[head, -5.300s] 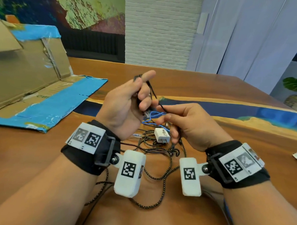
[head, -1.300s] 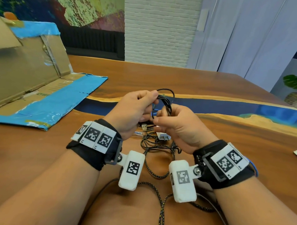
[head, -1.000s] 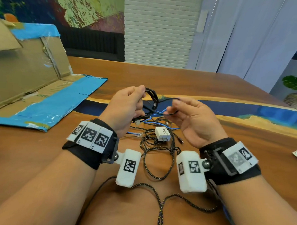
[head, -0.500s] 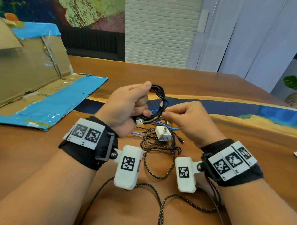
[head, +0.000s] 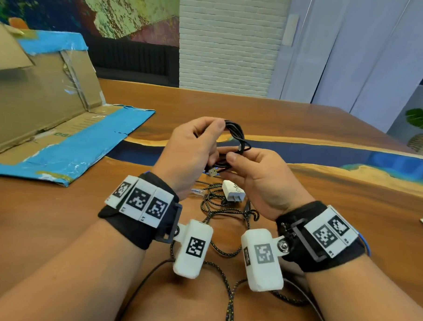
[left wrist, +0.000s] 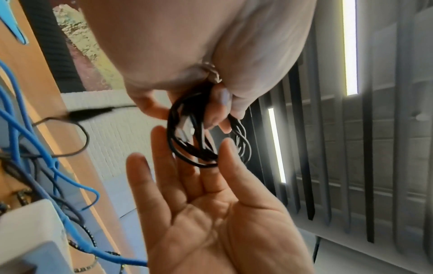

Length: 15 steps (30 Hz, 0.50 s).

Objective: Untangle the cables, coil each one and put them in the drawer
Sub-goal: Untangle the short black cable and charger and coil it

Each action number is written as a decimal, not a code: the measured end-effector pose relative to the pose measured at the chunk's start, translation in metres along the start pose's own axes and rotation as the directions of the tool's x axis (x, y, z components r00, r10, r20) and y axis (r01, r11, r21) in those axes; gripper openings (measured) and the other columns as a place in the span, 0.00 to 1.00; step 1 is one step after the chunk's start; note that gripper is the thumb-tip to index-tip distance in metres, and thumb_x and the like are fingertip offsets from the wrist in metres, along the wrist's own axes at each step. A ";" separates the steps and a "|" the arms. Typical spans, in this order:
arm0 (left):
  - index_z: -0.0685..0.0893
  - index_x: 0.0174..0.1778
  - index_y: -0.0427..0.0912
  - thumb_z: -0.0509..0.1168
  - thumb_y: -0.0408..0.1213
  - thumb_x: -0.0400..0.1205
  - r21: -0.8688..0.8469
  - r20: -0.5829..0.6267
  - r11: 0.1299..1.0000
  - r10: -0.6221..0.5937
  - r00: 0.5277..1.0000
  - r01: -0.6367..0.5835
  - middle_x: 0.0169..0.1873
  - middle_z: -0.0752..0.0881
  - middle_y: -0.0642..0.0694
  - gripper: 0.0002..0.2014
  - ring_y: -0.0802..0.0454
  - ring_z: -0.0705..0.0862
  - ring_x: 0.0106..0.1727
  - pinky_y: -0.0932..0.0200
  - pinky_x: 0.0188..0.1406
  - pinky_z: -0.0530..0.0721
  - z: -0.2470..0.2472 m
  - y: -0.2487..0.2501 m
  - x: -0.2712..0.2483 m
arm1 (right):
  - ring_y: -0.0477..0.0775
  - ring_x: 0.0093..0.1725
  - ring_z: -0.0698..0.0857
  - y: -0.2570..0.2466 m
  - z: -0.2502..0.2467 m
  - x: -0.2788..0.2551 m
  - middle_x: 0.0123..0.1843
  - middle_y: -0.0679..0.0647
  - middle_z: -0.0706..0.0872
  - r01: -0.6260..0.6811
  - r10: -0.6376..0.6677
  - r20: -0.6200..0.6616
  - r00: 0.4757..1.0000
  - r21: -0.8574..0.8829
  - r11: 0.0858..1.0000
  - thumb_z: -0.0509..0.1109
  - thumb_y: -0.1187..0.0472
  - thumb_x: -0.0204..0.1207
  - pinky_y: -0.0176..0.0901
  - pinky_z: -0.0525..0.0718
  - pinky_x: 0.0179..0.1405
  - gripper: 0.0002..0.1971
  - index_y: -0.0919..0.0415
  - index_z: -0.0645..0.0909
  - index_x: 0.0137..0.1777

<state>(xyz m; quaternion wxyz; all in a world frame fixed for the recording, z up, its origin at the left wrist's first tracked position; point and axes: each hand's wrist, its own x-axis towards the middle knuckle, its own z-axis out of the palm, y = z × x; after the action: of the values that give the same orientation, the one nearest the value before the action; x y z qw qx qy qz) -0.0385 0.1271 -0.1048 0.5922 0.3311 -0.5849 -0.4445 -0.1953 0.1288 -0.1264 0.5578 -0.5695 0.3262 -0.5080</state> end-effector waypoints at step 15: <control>0.84 0.57 0.39 0.56 0.38 0.92 0.045 0.077 0.998 0.031 0.997 -0.035 0.22 0.73 0.57 0.11 0.56 0.72 0.30 0.58 0.37 0.77 0.004 -0.003 -0.001 | 0.54 0.50 0.91 0.001 -0.006 0.005 0.44 0.52 0.91 0.045 -0.075 -0.151 0.986 -0.192 0.980 0.82 0.61 0.75 0.61 0.88 0.52 0.08 0.62 0.87 0.49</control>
<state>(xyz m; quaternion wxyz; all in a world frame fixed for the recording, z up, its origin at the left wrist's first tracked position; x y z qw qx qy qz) -0.0429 0.1278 -0.1075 0.5690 0.3178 -0.6224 -0.4334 -0.1991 0.1218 -0.1268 0.4584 -0.5873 0.3982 -0.5351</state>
